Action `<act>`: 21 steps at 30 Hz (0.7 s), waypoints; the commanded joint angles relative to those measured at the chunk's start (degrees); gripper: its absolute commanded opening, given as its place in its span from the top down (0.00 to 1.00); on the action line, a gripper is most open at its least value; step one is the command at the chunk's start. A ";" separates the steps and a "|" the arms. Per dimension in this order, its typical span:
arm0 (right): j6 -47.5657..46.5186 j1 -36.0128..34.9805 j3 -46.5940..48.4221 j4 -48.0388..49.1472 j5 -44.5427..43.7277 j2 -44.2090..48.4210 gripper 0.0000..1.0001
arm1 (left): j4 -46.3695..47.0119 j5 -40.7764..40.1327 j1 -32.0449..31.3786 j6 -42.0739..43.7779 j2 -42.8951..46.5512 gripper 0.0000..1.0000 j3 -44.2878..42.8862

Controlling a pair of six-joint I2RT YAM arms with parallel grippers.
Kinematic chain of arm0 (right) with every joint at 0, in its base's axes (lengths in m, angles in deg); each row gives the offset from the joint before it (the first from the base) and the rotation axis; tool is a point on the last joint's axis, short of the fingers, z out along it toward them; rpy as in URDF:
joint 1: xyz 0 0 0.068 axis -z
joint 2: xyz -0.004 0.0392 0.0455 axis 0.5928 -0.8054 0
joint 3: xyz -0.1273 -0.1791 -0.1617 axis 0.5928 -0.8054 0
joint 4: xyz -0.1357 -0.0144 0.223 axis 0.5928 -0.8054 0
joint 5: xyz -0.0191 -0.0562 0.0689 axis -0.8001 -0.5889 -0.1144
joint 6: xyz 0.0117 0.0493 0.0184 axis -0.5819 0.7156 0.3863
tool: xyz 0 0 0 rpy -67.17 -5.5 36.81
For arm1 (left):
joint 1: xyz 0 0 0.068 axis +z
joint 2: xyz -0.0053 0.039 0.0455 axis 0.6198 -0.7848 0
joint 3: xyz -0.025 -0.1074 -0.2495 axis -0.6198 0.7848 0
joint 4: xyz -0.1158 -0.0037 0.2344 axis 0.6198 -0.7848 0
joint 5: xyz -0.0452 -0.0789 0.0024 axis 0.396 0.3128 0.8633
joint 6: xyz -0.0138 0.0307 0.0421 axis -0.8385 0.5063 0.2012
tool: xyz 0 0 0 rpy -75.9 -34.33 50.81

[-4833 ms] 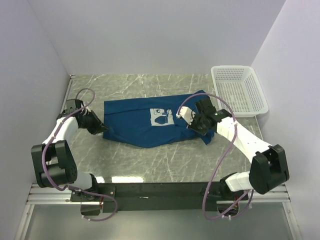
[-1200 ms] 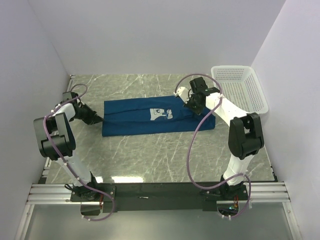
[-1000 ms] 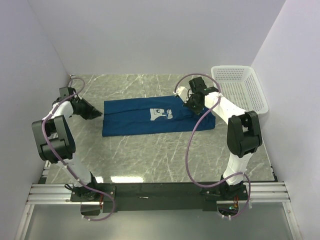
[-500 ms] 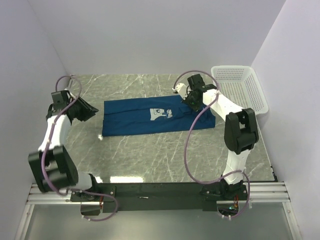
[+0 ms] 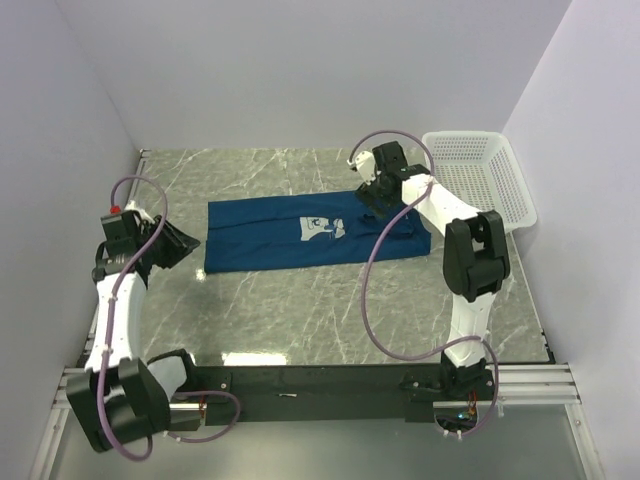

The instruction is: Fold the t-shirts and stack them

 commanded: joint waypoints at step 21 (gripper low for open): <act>-13.33 0.40 -4.39 -8.48 7.18 -0.41 0.37 | -4.53 3.39 0.46 4.10 14.94 0.53 1.62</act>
